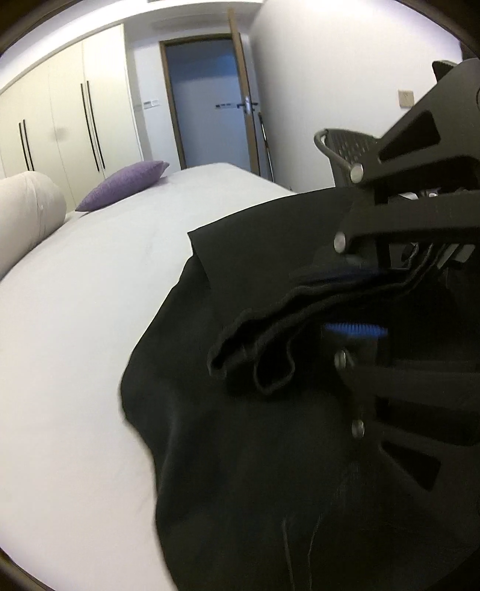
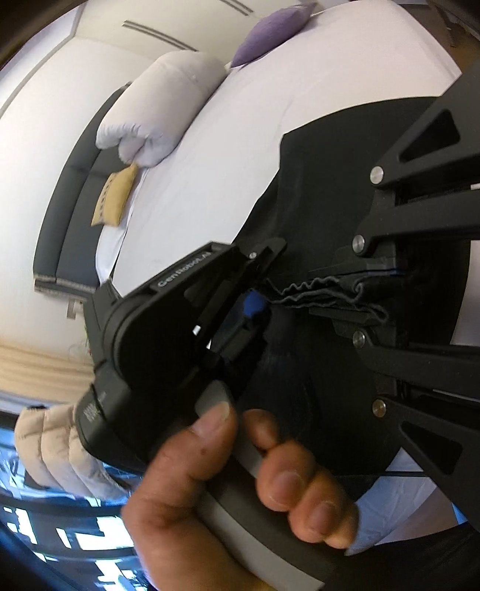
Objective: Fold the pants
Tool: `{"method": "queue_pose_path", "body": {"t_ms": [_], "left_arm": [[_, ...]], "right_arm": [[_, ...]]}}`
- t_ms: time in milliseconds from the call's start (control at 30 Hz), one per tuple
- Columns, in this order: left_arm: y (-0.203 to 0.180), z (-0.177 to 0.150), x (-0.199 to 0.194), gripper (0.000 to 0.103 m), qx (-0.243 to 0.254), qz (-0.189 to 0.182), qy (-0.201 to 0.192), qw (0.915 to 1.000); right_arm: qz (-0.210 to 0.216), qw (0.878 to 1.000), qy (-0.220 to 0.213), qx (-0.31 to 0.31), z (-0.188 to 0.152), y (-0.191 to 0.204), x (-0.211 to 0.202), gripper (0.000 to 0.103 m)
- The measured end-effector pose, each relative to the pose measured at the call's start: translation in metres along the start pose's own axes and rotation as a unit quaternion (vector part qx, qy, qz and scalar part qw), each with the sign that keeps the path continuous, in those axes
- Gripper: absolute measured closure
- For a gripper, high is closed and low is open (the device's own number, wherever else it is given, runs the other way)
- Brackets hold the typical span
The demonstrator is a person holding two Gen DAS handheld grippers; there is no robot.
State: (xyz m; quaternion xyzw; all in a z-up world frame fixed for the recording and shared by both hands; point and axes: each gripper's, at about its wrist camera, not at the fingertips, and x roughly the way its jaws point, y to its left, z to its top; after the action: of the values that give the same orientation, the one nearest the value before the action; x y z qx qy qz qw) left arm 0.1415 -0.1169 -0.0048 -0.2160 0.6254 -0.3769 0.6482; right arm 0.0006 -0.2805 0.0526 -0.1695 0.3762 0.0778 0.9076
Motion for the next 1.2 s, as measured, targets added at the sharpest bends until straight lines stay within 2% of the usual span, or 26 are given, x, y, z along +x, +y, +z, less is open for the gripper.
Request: {"method": "queue_pose_path", "body": {"t_ms": [200, 433, 567, 667, 700, 767, 833, 867, 900, 1033, 1100, 1167, 1200], "left_arm": [[0.020, -0.004, -0.023, 0.087, 0.004, 0.031, -0.012, 0.9994], [0.046, -0.003, -0.021, 0.087, -0.011, 0.045, -0.018, 0.9988], [0.060, -0.006, -0.018, 0.087, -0.011, 0.055, -0.014, 0.9983], [0.058, -0.012, -0.027, 0.086, 0.001, 0.076, -0.021, 0.9969], [0.055, -0.013, -0.030, 0.086, 0.006, 0.084, -0.024, 0.9962], [0.049, -0.019, -0.040, 0.086, 0.023, 0.117, -0.034, 0.9923], [0.041, -0.024, -0.048, 0.085, 0.034, 0.171, -0.051, 0.9834], [0.037, -0.026, -0.054, 0.085, 0.039, 0.183, -0.063, 0.9803], [0.032, -0.029, -0.058, 0.085, 0.046, 0.186, -0.073, 0.9788], [0.001, -0.038, -0.057, 0.085, 0.086, 0.204, -0.103, 0.9697], [-0.013, -0.047, -0.041, 0.085, 0.108, 0.201, -0.096, 0.9688], [-0.024, -0.060, -0.017, 0.085, 0.138, 0.220, -0.079, 0.9625], [-0.025, -0.063, -0.010, 0.085, 0.146, 0.226, -0.070, 0.9606]], "right_arm": [[0.021, 0.999, 0.007, -0.027, 0.007, 0.028, 0.009, 0.090], [0.041, 0.998, 0.037, -0.031, 0.009, 0.041, 0.035, 0.086], [0.080, 0.994, 0.080, -0.008, 0.008, 0.040, 0.058, 0.064], [0.127, 0.988, 0.083, 0.037, 0.000, 0.024, 0.047, 0.046], [0.145, 0.985, 0.082, 0.052, -0.001, 0.017, 0.043, 0.046], [0.176, 0.977, 0.088, 0.081, -0.007, 0.003, 0.036, 0.046], [0.221, 0.961, 0.100, 0.129, -0.015, -0.021, 0.028, 0.048], [0.251, 0.948, 0.101, 0.167, -0.020, -0.042, 0.024, 0.055], [0.265, 0.940, 0.099, 0.191, -0.021, -0.056, 0.022, 0.060], [0.296, 0.909, 0.072, 0.285, -0.030, -0.139, 0.013, 0.065], [0.292, 0.902, 0.052, 0.315, -0.032, -0.182, 0.014, 0.066], [0.316, 0.881, 0.045, 0.348, -0.026, -0.225, 0.029, 0.066], [0.315, 0.877, 0.045, 0.360, -0.023, -0.238, 0.038, 0.066]]}}
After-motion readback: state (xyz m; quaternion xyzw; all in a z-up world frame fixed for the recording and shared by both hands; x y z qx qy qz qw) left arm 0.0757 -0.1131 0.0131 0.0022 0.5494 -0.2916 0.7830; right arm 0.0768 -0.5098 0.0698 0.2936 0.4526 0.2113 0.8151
